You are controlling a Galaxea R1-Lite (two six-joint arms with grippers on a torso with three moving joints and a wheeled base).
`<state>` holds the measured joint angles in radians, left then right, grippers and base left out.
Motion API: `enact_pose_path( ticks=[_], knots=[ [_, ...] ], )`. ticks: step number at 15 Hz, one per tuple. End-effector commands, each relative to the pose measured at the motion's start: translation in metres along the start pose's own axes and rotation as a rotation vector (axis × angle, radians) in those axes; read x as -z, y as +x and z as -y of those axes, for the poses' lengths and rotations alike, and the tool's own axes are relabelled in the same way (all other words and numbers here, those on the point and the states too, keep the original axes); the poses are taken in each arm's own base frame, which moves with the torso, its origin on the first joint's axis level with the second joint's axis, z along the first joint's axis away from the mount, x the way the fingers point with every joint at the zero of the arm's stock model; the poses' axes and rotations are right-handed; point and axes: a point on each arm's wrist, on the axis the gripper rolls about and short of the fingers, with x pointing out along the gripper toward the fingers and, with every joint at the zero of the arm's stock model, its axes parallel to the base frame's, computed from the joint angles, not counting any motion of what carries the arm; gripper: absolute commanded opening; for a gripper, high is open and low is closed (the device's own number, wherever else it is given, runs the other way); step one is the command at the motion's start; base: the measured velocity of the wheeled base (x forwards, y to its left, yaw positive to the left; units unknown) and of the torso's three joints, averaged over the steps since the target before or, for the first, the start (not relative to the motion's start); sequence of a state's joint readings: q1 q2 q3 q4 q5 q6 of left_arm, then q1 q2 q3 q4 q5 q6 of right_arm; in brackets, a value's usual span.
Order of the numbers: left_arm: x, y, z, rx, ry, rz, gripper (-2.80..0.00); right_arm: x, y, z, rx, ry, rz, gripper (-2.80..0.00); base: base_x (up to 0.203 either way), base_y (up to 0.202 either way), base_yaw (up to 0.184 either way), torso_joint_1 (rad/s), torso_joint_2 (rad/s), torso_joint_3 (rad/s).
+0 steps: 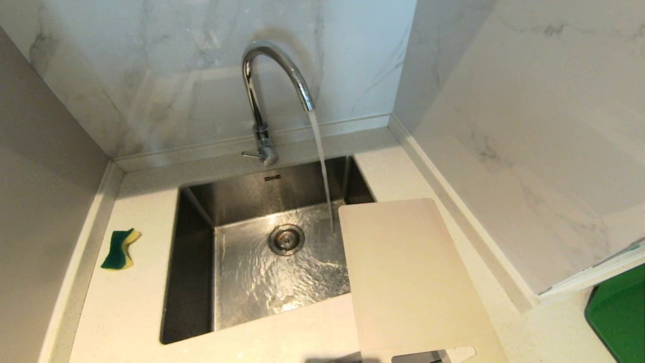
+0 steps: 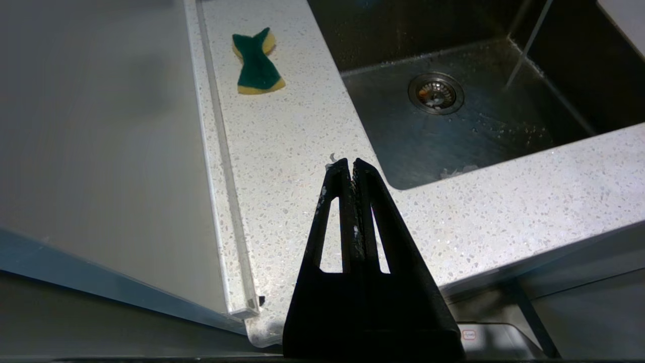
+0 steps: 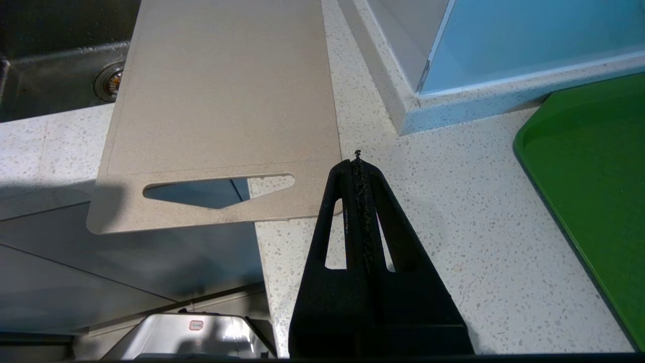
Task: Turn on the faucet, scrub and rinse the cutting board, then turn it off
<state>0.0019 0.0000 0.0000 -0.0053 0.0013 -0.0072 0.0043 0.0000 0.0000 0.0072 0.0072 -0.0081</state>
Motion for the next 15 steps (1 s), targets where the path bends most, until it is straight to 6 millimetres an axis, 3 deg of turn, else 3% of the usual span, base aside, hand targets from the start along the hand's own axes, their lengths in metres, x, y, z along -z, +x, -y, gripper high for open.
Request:
enact_pose_path(
  ticks=[1,15],
  knots=[
    [0.0003,0.0002,0.0,0.0,0.0,-0.002,-2.8,0.0,0.0,0.0,-0.001,0.0,0.0,-2.8,0.0,0.0,0.0,0.0,0.0,0.0],
    [0.0003,0.0002,0.0,0.0,0.0,-0.002,-2.8,0.0,0.0,0.0,0.001,0.0,0.0,-2.8,0.0,0.0,0.0,0.0,0.0,0.0]
  ],
)
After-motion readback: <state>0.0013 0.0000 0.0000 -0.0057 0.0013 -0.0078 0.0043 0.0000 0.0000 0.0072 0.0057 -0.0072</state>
